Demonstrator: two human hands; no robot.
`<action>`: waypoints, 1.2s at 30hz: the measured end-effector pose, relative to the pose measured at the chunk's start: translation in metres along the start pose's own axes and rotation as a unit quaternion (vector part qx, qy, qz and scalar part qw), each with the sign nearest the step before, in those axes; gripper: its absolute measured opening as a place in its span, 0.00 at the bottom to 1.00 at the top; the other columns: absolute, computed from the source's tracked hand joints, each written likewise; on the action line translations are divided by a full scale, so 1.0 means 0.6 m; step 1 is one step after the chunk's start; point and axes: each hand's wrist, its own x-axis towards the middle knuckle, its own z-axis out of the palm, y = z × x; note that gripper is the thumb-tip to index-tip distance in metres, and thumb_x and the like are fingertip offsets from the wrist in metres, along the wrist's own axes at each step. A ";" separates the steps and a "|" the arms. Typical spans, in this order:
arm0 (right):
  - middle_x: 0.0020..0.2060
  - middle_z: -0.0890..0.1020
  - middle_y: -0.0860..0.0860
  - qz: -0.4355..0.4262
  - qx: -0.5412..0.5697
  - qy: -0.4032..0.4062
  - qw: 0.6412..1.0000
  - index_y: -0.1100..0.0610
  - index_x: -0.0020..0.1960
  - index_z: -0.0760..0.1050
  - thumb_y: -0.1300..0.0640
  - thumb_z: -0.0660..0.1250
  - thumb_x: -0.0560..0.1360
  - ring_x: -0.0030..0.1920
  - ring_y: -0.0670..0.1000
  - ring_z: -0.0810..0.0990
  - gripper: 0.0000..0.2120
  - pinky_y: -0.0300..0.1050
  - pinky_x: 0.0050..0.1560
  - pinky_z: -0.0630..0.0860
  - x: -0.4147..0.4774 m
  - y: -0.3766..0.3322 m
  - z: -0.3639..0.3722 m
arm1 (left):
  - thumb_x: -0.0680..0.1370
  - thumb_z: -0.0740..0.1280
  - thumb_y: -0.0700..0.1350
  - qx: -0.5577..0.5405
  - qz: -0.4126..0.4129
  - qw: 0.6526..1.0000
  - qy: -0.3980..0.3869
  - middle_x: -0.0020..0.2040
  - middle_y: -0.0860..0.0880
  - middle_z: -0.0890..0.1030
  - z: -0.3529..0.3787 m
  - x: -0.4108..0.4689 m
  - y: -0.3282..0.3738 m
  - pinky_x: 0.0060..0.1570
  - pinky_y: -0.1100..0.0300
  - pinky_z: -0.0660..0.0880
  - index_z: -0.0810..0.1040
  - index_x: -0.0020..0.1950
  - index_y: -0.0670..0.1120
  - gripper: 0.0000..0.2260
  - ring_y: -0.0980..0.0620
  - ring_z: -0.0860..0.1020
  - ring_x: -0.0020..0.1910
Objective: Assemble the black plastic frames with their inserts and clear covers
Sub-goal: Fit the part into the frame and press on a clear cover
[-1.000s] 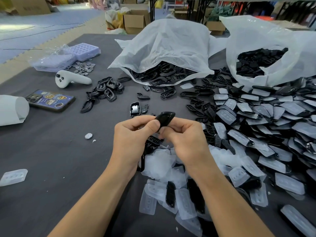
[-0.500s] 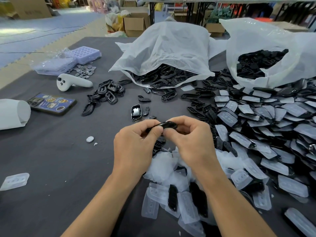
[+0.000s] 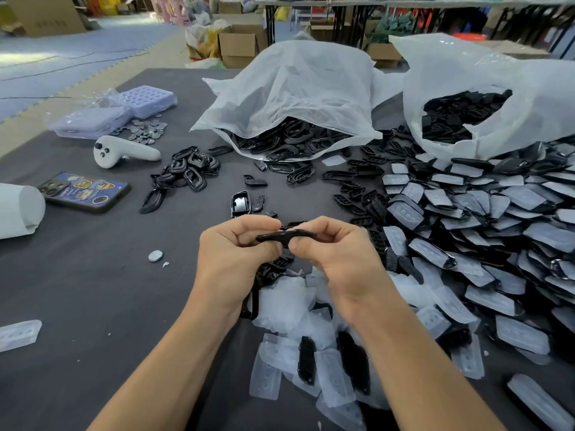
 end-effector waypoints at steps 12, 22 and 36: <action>0.37 0.84 0.56 0.103 0.041 -0.137 0.984 0.57 0.38 0.87 0.64 0.76 0.64 0.37 0.51 0.79 0.05 0.39 0.41 0.78 0.003 -0.033 -0.037 | 0.63 0.78 0.30 -0.084 -0.021 0.989 -0.116 0.39 0.45 0.88 -0.027 0.007 0.009 0.41 0.61 0.81 0.89 0.41 0.48 0.14 0.51 0.85 0.36; 0.38 0.80 0.58 0.108 0.010 0.000 0.994 0.59 0.41 0.84 0.62 0.72 0.77 0.35 0.48 0.76 0.06 0.38 0.38 0.73 0.006 -0.022 -0.019 | 0.61 0.81 0.36 -0.069 -0.091 0.993 -0.038 0.38 0.46 0.87 -0.010 0.006 0.009 0.37 0.64 0.81 0.90 0.45 0.50 0.16 0.51 0.84 0.34; 0.30 0.80 0.56 0.044 -0.053 -0.020 0.997 0.55 0.34 0.84 0.64 0.72 0.77 0.33 0.49 0.74 0.14 0.39 0.37 0.73 0.007 -0.016 -0.015 | 0.65 0.75 0.40 -0.165 -0.097 0.980 0.061 0.42 0.46 0.87 0.009 -0.005 0.011 0.38 0.67 0.81 0.90 0.44 0.50 0.10 0.54 0.84 0.37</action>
